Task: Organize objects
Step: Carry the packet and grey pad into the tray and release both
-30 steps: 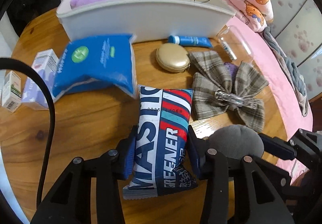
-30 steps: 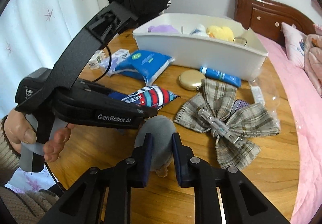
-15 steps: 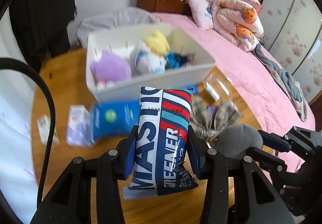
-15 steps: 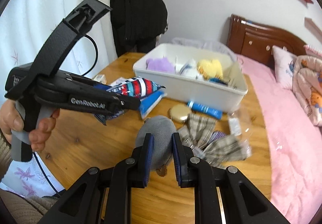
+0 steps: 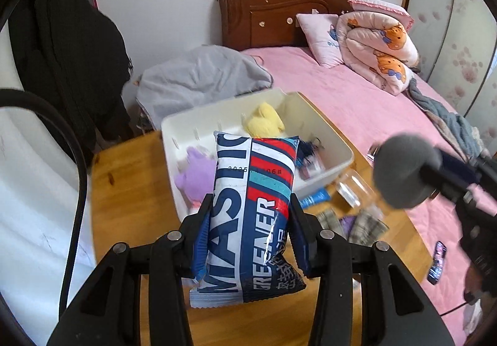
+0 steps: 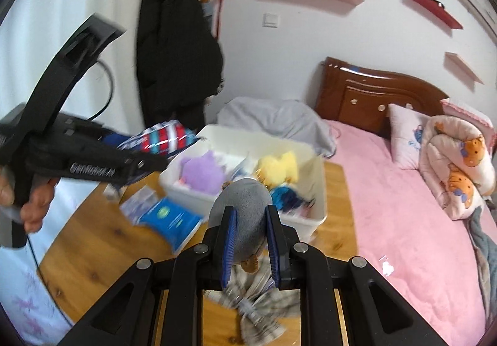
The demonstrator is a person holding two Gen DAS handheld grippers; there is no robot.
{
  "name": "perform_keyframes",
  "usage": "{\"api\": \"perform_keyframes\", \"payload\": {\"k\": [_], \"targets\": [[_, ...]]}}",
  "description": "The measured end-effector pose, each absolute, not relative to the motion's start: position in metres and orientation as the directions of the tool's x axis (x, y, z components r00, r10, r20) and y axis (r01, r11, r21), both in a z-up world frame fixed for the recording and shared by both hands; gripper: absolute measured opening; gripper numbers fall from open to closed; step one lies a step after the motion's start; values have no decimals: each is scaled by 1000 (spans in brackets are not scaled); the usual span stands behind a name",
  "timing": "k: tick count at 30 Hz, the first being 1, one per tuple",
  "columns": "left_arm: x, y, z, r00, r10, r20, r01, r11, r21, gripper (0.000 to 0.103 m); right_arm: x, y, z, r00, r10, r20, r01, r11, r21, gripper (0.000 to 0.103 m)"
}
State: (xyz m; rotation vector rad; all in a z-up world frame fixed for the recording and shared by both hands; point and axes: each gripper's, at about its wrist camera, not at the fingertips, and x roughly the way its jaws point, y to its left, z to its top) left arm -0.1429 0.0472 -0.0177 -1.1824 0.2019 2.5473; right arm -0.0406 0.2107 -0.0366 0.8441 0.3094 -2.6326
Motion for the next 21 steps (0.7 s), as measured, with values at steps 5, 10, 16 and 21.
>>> {"api": "perform_keyframes", "payload": {"k": [5,10,16,21], "targets": [[-173,51,-10,-620,182,-764,-318,-948,32,48,-68,208,-1,-828,-210,-520,300,-949,-94,20],[-210,54,-8,-605,155,-781,-274,-962,21,48,-93,202,14,-857,-187,-480,240,-969,-52,20],[-250,63,-11,-613,80,-786,-214,-974,68,48,-143,203,8,-850,-124,-511,157,-987,-22,20],[-286,70,-29,-589,2,-808,-160,-981,114,48,-188,212,-7,-826,-61,-560,62,-998,16,20]]}}
